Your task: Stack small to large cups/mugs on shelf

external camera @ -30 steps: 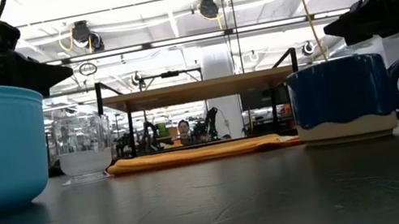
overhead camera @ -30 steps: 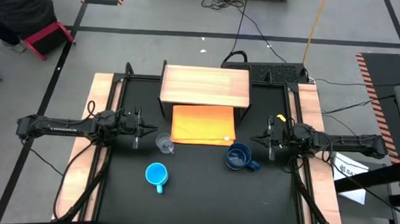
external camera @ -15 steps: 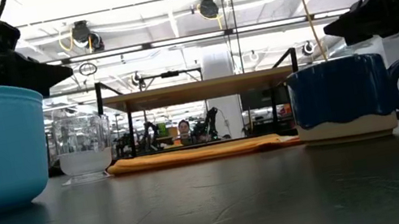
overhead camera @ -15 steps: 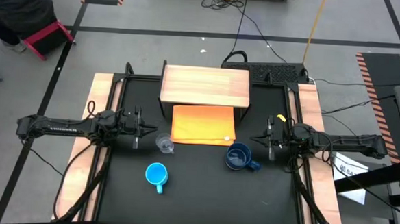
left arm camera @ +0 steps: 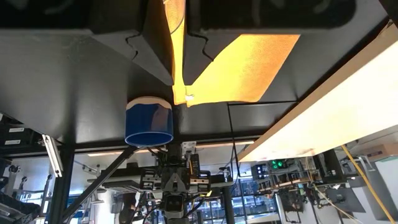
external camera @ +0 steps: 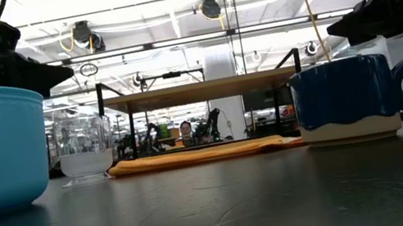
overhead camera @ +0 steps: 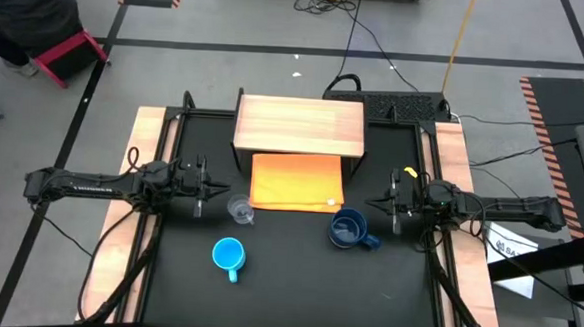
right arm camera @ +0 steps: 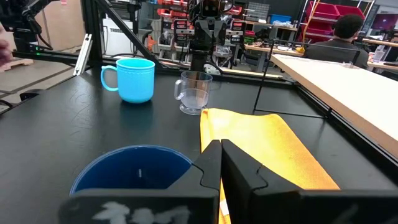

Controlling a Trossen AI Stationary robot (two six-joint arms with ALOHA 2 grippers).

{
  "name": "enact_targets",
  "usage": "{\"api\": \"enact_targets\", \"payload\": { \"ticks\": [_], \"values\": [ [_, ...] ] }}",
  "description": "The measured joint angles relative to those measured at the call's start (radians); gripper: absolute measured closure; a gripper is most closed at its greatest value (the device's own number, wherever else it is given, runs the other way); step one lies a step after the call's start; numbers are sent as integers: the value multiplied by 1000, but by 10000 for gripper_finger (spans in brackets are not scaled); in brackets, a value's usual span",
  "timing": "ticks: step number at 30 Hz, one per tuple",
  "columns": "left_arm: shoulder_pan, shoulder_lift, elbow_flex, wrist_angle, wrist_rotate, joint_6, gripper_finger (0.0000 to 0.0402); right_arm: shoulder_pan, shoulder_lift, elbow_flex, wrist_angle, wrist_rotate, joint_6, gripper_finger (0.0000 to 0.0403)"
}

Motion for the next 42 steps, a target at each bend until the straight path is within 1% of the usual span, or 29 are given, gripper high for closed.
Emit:
{"api": "enact_targets", "payload": {
  "ticks": [10, 19, 24, 33, 40, 42],
  "values": [
    [0, 0, 0, 2, 0, -1, 366, 0, 0, 0, 0, 0, 0, 403],
    [0, 0, 0, 1, 10, -57, 366, 0, 0, 0, 2, 0, 0, 403],
    [0, 0, 0, 2, 9, -53, 366, 0, 0, 0, 3, -1, 0, 403],
    [0, 0, 0, 6, 21, -147, 366, 0, 0, 0, 2, -1, 0, 403],
    [0, 0, 0, 9, 44, -160, 367, 0, 0, 0, 5, -1, -84, 403],
    [0, 0, 0, 14, 44, -175, 375, 0, 0, 0, 17, 0, -86, 403]
  ]
}}
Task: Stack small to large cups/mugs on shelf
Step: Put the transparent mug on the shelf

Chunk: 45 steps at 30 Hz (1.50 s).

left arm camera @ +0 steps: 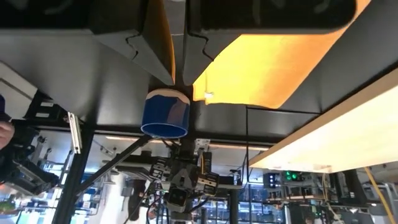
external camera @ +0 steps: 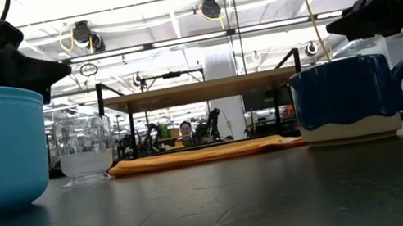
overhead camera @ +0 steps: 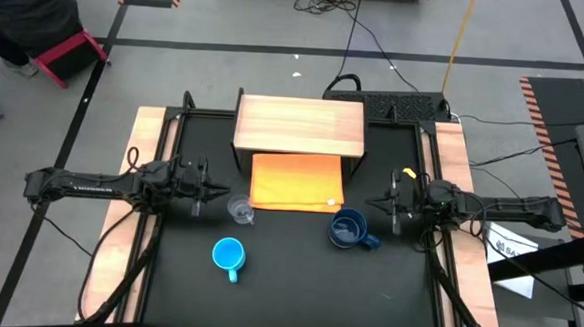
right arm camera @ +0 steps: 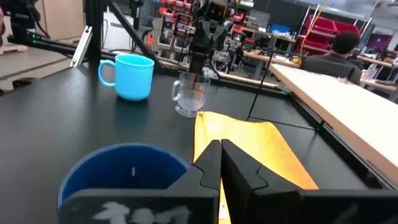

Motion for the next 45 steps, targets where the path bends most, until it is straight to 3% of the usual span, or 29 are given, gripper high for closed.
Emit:
{"api": "enact_targets", "payload": {
  "ticks": [3, 14, 24, 33, 45],
  "values": [
    [0, 0, 0, 20, 0, -35, 396, -2, 0, 0, 36, 1, 13, 403],
    [0, 0, 0, 41, -6, -39, 400, -3, 0, 0, 82, 6, 54, 403],
    [0, 0, 43, -6, -36, -57, 370, -3, 0, 0, 42, 6, 86, 403],
    [0, 1, 96, -161, -44, -61, 310, -3, 0, 0, 27, 6, 87, 403],
    [0, 20, 96, -184, -62, -109, 199, -3, 0, 0, 28, 7, 128, 403]
  ]
}}
